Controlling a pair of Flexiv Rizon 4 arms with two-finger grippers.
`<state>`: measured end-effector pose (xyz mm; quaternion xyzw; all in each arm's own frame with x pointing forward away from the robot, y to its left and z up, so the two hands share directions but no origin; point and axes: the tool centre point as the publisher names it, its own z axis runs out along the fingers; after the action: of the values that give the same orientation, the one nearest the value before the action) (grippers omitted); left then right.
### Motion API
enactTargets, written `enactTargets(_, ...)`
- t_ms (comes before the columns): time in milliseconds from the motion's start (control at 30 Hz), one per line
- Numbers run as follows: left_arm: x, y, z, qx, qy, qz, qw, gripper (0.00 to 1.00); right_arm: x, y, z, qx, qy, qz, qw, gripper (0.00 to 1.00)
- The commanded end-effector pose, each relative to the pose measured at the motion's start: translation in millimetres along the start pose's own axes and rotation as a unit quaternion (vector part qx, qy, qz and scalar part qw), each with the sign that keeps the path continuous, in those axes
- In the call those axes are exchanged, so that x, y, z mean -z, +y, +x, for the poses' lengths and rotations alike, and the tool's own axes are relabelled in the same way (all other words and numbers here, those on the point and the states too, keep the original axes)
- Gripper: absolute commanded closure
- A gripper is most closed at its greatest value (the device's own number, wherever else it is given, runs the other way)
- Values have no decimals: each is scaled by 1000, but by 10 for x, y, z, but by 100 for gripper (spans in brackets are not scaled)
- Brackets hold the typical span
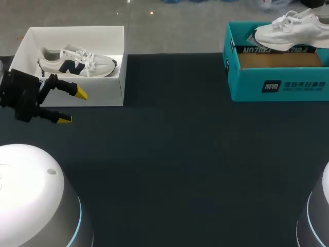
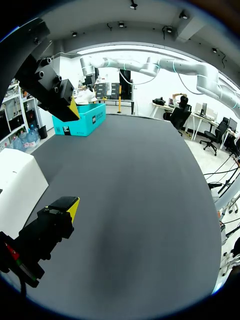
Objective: Take the shoe out of the shoebox, open the shoe tongue, remove and reinsert the insole, then place the shoe into the shoebox
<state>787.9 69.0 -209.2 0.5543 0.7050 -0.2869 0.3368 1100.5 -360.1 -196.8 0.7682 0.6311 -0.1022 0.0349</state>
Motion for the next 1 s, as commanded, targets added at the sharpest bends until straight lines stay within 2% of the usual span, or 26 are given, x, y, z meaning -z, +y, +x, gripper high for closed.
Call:
enactTargets(33,-1,-3,-7,0,2,0,1000,0,-89,-89,43,-2,-7,-40,999,100)
enactTargets(267,-1,-3,-7,0,2,0,1000,0,-238,-125,67,-8,-13,-43,999,100)
enactTargets(700,-1,-3,-7,0,2,0,1000,0,-604,-268,150,-7,-6,-23,1000,100)
enactTargets(733,-1,-3,-7,0,2,0,1000,0,-625,-286,153,-24,-9,-21,999,100)
enactTargets(1000,-1,-3,-7,0,2,0,1000,0,-634,-302,153,-18,-9,-22,1000,100)
